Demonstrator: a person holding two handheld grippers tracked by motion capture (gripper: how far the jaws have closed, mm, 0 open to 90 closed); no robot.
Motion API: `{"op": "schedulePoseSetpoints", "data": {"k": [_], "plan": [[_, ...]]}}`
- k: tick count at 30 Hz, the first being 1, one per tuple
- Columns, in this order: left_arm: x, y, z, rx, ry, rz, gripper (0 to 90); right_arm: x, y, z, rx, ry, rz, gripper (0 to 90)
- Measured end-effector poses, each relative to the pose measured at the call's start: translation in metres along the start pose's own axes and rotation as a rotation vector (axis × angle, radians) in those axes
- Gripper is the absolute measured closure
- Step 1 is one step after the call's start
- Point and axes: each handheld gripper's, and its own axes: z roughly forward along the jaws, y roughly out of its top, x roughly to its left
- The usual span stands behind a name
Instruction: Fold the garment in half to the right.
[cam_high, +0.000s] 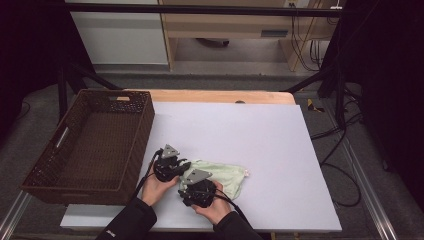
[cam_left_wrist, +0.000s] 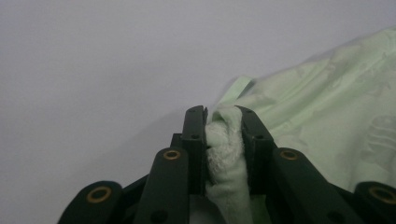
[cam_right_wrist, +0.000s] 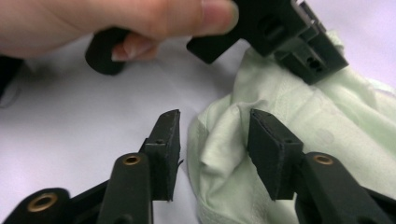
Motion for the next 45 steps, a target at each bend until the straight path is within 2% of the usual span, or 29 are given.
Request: {"op": "schedulePoseSetpoints", "data": {"k": [13,16,22,26,31,34,39,45], "plan": [[-0.001,0.0,0.0,-0.001,0.008,-0.007,74.7,0.007,-0.003,-0.001,0.003,-0.033,-0.064,68.7],[-0.001,0.0,0.0,-0.001,0.004,-0.02,75.0,0.007,-0.005,-0.001,-0.005,-0.035,-0.06,71.1],[-0.002,0.001,-0.001,0.003,0.004,-0.038,76.2,0.006,-0.005,-0.002,-0.001,-0.062,-0.049,83.4],[-0.001,0.001,-0.002,0.008,0.0,-0.056,76.4,0.006,-0.005,-0.002,-0.003,-0.073,-0.032,86.8],[-0.003,0.002,-0.005,0.011,-0.001,-0.065,76.9,0.003,-0.005,-0.005,0.002,-0.041,-0.005,87.4],[-0.004,0.002,-0.007,0.006,-0.004,-0.078,77.0,0.0,-0.004,-0.01,-0.013,-0.013,0.019,87.5],[-0.005,0.004,-0.014,0.0,-0.011,-0.103,77.0,0.0,-0.003,-0.018,-0.044,0.015,0.023,87.5],[-0.008,0.007,-0.019,0.0,-0.014,-0.095,77.0,-0.002,-0.004,-0.028,-0.071,0.037,0.036,87.4]]}}
